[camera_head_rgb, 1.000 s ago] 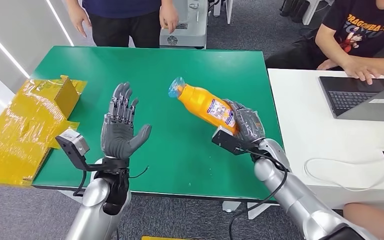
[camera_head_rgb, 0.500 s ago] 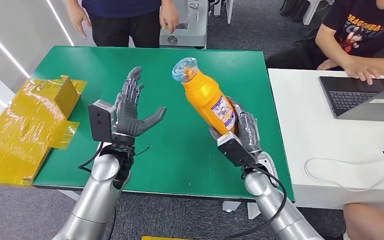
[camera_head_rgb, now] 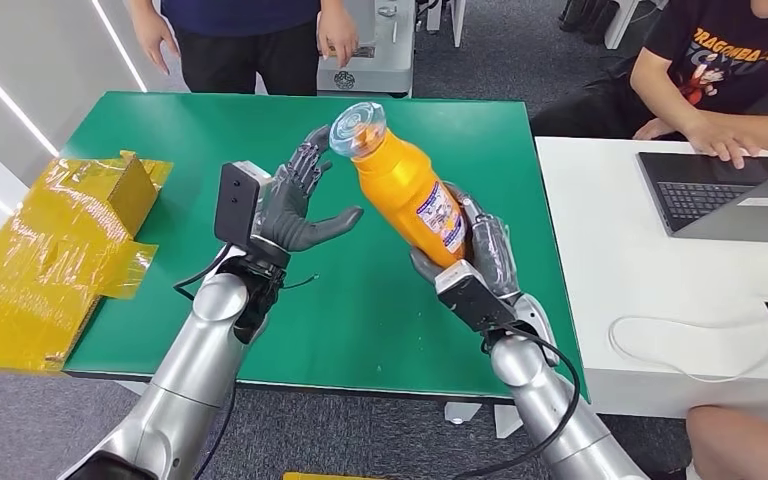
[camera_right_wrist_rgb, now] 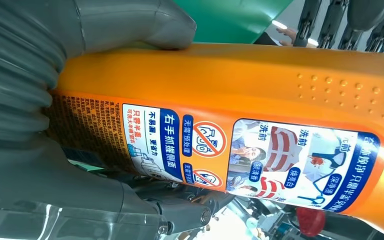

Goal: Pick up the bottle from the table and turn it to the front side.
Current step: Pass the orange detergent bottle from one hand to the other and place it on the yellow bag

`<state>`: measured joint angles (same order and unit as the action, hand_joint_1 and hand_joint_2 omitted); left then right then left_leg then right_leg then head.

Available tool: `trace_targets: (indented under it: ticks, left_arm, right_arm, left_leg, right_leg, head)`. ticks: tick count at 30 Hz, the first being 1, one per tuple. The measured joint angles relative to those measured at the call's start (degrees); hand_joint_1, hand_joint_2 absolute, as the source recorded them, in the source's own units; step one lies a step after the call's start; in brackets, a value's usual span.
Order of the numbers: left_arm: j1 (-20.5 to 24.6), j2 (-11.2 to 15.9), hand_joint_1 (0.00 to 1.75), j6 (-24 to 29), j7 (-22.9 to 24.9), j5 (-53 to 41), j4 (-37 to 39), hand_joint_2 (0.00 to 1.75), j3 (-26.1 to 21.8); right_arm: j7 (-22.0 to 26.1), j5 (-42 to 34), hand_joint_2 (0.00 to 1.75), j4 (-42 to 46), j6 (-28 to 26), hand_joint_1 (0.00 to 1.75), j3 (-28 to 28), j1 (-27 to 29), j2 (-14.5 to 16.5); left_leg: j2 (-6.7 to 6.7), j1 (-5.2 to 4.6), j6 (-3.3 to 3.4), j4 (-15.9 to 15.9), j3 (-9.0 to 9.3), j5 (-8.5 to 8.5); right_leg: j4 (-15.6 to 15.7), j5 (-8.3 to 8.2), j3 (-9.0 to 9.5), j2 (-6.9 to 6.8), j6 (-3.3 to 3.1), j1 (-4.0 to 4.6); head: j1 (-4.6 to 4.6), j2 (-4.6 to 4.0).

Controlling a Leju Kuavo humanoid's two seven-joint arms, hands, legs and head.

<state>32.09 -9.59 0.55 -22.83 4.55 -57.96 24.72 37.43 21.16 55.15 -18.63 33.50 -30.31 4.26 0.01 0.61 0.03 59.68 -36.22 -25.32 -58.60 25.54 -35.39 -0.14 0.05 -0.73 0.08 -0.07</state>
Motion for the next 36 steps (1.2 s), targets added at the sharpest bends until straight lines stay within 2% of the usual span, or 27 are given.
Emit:
trace_targets:
  ticks: [10,21,26,36]
  left_arm:
    - [0.8,1.5,0.0,-10.7,5.3,9.4,-1.1,1.75,2.2]
    - [0.8,2.5,0.0,-12.8,6.3,10.8,-2.5,1.75,4.5]
    - [0.7,2.5,0.0,-10.7,6.0,9.5,-3.1,1.75,5.6]
    - [0.1,0.7,0.0,-0.5,3.3,4.2,-4.4,1.75,6.2]
  right_arm:
    - [-0.2,1.4,1.75,-1.9,1.0,1.75,0.0,-2.0,0.0]
    - [-0.6,2.4,1.75,-4.0,0.5,1.75,0.0,-2.6,0.0]
    - [-0.9,2.8,1.75,-4.6,0.4,1.75,-0.3,-2.7,0.0]
    - [-1.1,3.0,1.75,-4.9,0.3,1.75,-0.7,-2.8,0.2]
  left_leg:
    - [-0.01,0.0,0.0,0.0,0.0,0.0]
    - [-0.01,0.0,0.0,0.0,-0.01,0.0]
    - [-0.01,0.0,0.0,0.0,-0.01,0.0]
    - [-0.02,0.0,0.0,0.0,-0.01,0.0]
  right_leg:
    - [0.0,0.0,0.0,-0.01,0.0,0.0]
    - [0.0,0.0,0.0,-0.02,0.0,0.0]
    - [0.0,0.0,0.0,-0.02,0.0,0.0]
    - [0.0,0.0,0.0,-0.02,0.0,0.0]
  head:
    - [0.0,0.0]
    - [0.0,0.0]
    - [0.01,0.0]
    - [0.0,0.0]
